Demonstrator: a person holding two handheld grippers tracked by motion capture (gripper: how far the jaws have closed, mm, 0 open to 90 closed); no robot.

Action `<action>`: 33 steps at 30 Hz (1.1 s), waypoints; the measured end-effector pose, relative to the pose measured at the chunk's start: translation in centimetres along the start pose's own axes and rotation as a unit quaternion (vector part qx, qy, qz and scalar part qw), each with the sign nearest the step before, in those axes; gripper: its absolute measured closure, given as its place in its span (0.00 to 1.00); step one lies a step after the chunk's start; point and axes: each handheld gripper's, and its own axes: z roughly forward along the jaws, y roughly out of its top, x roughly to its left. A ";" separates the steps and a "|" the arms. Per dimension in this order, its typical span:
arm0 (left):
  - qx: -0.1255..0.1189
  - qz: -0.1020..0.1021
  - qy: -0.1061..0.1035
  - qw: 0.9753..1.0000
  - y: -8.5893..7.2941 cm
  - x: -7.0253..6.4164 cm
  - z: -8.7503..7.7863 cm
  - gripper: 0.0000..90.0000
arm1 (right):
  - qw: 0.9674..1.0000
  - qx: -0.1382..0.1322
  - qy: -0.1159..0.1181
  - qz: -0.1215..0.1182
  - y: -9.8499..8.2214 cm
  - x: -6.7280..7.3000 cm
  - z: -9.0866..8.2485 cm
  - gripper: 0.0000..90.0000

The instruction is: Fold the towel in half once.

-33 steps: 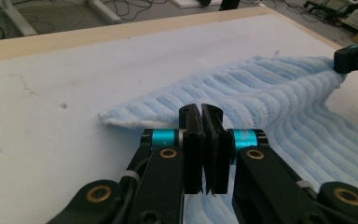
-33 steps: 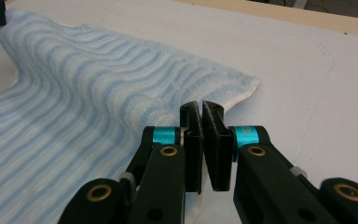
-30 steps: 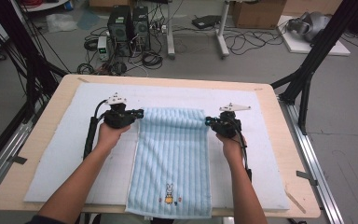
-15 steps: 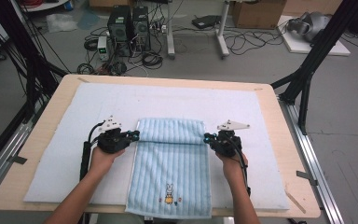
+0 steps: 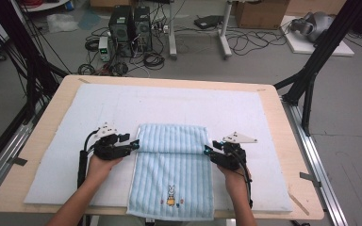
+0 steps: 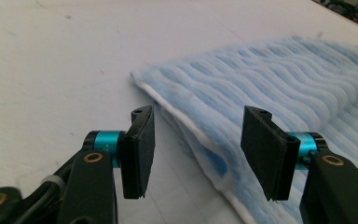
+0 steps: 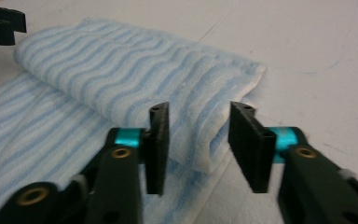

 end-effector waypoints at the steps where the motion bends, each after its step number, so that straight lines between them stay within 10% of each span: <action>1: -0.003 -0.004 0.002 1.000 0.3 0.2 0.1 0.49 | 1.000 -0.004 -0.002 0.004 0.1 -0.1 -0.1 0.55; 16: 0.056 -0.039 0.015 0.998 3.2 2.3 6.5 0.51 | 1.000 0.002 -0.023 0.001 0.1 -1.1 0.0 0.44; 23: 0.071 -0.020 0.034 0.997 2.9 1.8 7.6 0.54 | 1.000 0.008 -0.020 0.005 0.0 -1.3 0.1 0.44; 27: 0.079 0.014 0.031 0.996 2.9 1.6 7.5 0.74 | 1.000 0.009 -0.022 0.008 0.0 -1.3 0.3 0.41; 33: 0.064 -0.002 0.000 0.998 3.0 2.0 7.0 0.95 | 0.999 0.012 -0.040 0.010 0.7 -1.5 0.6 0.36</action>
